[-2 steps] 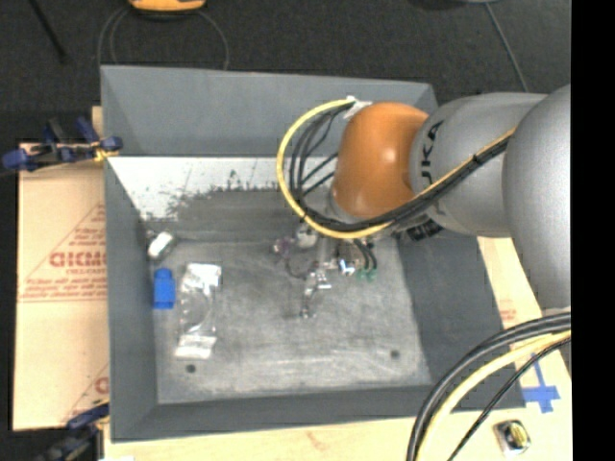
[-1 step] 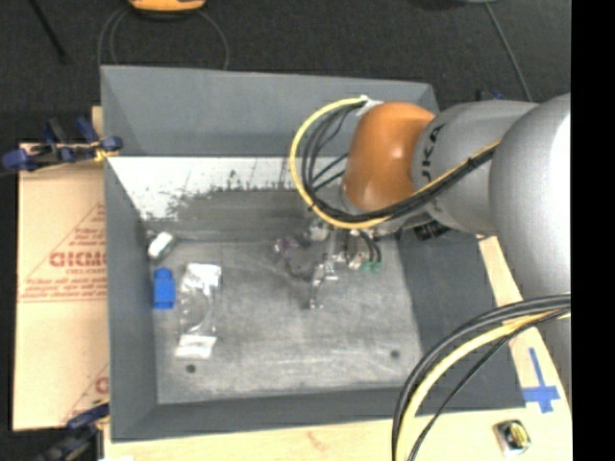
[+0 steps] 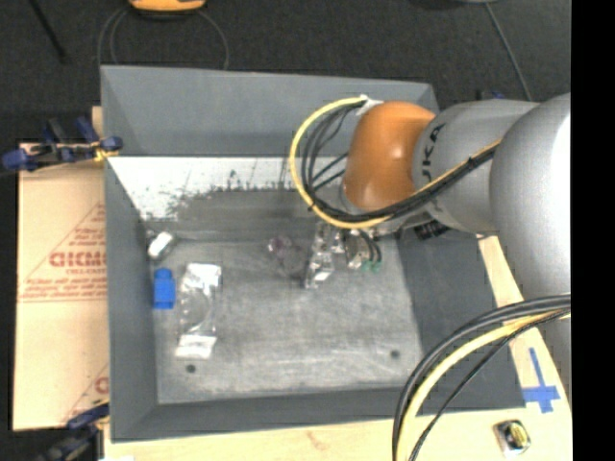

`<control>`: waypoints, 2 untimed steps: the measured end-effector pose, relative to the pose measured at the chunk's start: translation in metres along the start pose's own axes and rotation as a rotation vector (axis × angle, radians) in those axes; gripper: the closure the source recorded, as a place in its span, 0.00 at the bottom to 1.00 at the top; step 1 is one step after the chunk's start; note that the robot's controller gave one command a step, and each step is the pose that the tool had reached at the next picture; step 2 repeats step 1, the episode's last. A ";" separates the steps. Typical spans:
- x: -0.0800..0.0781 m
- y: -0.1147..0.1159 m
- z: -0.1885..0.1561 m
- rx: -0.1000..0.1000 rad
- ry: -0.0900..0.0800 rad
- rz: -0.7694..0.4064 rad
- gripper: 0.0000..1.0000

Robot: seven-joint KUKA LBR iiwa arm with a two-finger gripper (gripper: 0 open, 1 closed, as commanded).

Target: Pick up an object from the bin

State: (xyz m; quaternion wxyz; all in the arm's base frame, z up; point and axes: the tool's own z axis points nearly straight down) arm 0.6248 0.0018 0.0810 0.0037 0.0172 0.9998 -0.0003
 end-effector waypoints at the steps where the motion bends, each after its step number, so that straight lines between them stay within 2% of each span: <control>1: 0.017 0.033 -0.179 0.000 -0.006 -0.286 1.00; 2: 0.017 0.033 -0.179 0.000 -0.006 -0.286 1.00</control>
Offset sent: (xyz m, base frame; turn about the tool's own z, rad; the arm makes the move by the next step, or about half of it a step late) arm -0.0199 0.0344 0.1738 -0.2872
